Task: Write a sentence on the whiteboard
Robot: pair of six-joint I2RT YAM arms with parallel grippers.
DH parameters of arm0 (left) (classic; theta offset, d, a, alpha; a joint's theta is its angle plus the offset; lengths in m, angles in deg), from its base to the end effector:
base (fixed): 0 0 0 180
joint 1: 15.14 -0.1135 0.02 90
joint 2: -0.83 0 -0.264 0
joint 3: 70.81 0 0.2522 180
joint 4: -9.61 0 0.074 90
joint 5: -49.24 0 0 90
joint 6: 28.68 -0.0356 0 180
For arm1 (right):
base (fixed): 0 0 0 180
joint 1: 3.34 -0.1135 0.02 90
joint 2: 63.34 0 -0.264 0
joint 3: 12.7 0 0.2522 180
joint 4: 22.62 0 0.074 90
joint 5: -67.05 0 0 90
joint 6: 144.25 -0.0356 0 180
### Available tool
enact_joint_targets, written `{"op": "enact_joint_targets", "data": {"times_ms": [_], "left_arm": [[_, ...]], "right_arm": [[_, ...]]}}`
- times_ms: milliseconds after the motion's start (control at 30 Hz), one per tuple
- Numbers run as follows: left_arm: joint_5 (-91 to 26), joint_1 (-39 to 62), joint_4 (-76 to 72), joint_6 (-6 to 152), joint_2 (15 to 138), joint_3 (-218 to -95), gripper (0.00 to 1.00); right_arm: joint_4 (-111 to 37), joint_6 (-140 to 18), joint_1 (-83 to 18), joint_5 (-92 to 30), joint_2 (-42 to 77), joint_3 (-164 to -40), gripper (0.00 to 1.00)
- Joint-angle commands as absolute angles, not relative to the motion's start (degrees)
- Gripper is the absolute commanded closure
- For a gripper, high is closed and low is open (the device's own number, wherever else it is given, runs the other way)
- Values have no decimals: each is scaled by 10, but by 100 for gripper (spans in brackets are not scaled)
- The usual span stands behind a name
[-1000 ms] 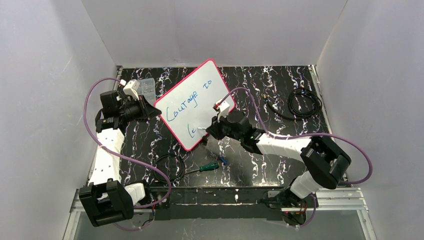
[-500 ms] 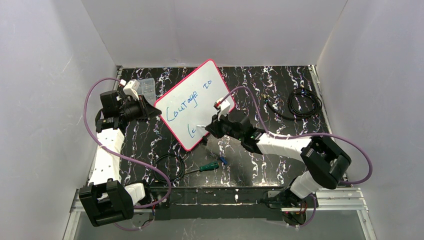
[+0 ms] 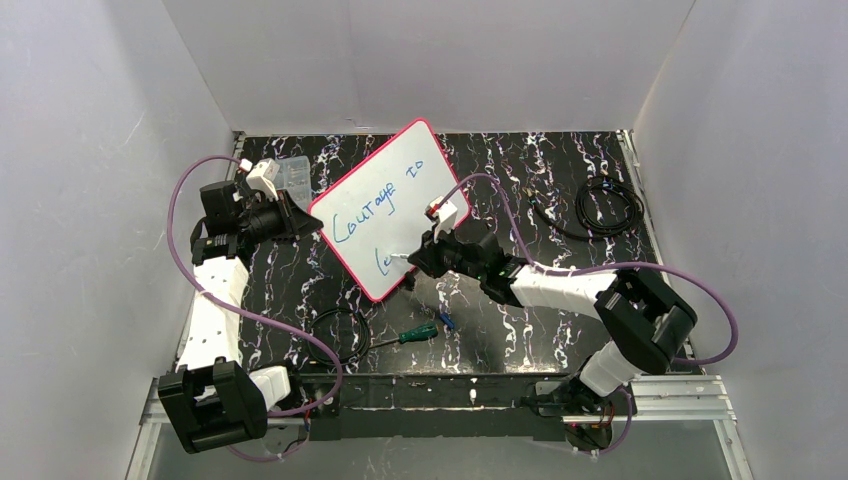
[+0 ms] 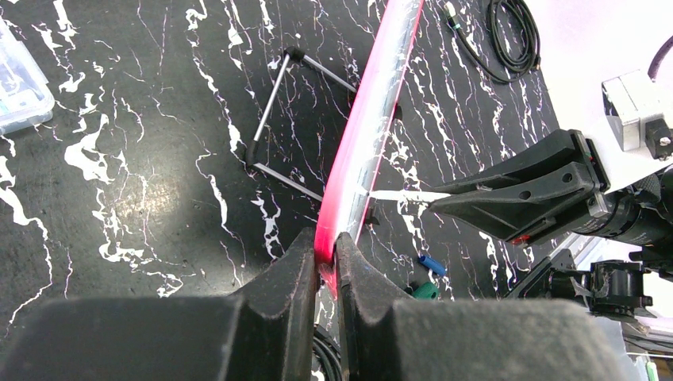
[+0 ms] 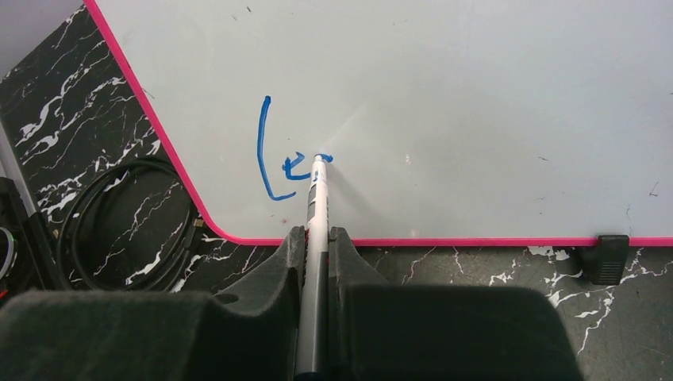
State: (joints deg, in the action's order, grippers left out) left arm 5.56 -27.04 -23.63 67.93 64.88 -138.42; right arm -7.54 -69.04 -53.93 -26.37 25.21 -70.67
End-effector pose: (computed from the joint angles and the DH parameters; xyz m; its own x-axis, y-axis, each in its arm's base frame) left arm 0.2420 0.0247 0.3177 -0.5357 -0.1941 -0.8218 0.4135 0.7882 -0.4557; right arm 0.2117 0.2609 0.2198 -0.3702 -0.0492 -0.9276 -0.7377 0.6225 0.2614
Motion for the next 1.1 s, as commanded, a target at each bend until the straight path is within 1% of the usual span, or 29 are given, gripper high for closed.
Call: {"op": "enact_joint_targets", "data": {"times_ms": [0,400,800,1067], "left_arm": [[49,-268,-247,665,643,-1381,100],[49,-268,-247,664,643,-1380,100],[49,-268,-246,664,642,-1380,100],[49,-268,-246,664,641,-1380,100]], "right_arm": [[-52,-681,-538,-282,256,-721,99],[-77,-679,-538,-247,245,-686,99],[-61,-674,-538,-212,241,-719,99],[-57,-669,-538,-208,234,-735,99]]}}
